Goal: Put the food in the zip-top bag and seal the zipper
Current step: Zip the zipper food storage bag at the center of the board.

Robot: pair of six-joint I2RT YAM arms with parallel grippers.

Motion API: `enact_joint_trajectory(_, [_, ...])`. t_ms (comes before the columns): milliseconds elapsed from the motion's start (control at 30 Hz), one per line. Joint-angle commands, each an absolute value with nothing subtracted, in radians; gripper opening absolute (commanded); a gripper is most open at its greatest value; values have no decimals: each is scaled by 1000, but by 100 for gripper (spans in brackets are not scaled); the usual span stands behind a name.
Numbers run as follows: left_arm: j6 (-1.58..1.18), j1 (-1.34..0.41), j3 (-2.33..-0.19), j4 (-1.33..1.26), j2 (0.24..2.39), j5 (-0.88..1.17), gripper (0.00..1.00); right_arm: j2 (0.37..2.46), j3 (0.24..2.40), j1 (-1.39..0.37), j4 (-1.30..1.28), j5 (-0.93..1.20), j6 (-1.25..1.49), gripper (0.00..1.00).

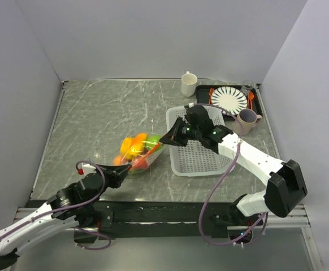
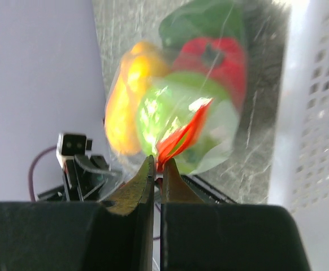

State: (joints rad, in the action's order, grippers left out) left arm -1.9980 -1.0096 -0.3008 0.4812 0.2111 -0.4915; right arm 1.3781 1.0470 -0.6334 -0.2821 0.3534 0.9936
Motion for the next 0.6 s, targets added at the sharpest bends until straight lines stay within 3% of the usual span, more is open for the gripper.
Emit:
enact_joint_trajectory(0, [-2008, -1014, -353, 644, 155, -537, 1, 1414, 1133, -532, -270, 271, 931, 3])
enact_joint_trajectory(300, [-1979, -1015, -331, 602, 127, -537, 1, 1520, 1250, -506, -323, 295, 838, 6])
enact_joint_trajectory(333, [-1950, -1014, -327, 562, 141, -529, 1, 1525, 1253, -506, -322, 299, 824, 17])
enact_joint_trajectory(367, [-1869, -1014, -319, 463, 153, -519, 2, 1525, 1261, -503, -327, 296, 806, 22])
enact_joint_trajectory(433, [-1792, -1014, -325, 379, 208, -508, 18, 1502, 1290, -503, -385, 232, 750, 34])
enact_joint_trajectory(467, [-1704, -1012, -360, 341, 231, -511, 13, 1491, 1298, -499, -406, 141, 730, 32])
enact_joint_trajectory(500, [-1677, -1014, -385, 345, 257, -505, 15, 1483, 1319, -486, -458, 103, 697, 34])
enact_joint_trajectory(533, [-1614, -1014, -412, 351, 315, -505, 40, 1473, 1333, -462, -484, 75, 680, 46])
enact_joint_trajectory(567, [-1586, -1014, -470, 356, 343, -506, 58, 1468, 1348, -447, -509, 43, 664, 52])
